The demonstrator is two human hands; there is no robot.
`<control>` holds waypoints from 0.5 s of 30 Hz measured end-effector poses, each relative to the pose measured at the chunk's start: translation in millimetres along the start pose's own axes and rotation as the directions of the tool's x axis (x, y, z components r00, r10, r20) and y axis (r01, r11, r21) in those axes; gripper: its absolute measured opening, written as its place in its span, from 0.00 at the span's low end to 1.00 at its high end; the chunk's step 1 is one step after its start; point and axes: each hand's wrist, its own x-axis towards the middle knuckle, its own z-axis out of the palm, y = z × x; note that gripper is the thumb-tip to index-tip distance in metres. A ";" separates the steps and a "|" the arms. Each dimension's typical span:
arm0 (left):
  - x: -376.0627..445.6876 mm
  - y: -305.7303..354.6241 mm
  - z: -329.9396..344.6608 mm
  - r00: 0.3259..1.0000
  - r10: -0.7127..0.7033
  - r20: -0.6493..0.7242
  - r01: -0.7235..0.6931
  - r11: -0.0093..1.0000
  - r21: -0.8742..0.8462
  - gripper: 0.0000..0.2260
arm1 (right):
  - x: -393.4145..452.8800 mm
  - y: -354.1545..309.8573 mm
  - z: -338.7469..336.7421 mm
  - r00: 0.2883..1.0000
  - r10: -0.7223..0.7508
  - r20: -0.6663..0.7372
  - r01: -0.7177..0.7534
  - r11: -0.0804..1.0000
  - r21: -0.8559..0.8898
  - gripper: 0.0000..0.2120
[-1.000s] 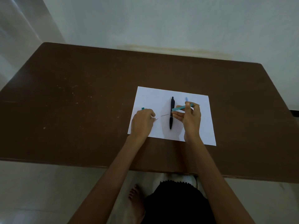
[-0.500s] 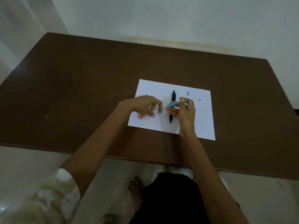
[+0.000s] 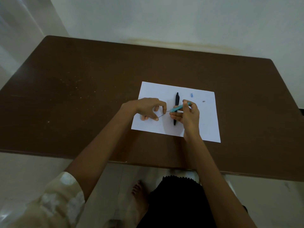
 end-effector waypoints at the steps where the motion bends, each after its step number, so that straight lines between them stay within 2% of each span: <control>1: -0.1 0.1 -0.6 1.000 0.011 0.004 -0.011 1.000 0.005 0.14 | 0.1 -0.5 0.3 1.000 0.003 0.002 -0.003 1.000 -0.009 0.14; 7: 0.6 -0.1 -3.7 0.999 0.020 0.027 -0.021 0.999 0.048 0.13 | 1.7 0.5 -1.8 1.000 0.000 0.001 0.000 1.000 -0.025 0.14; 15: -0.4 -4.2 -0.4 1.000 0.010 -0.022 -0.010 1.000 0.008 0.12 | 2.5 0.9 -0.9 1.000 0.018 0.007 -0.018 0.999 -0.052 0.12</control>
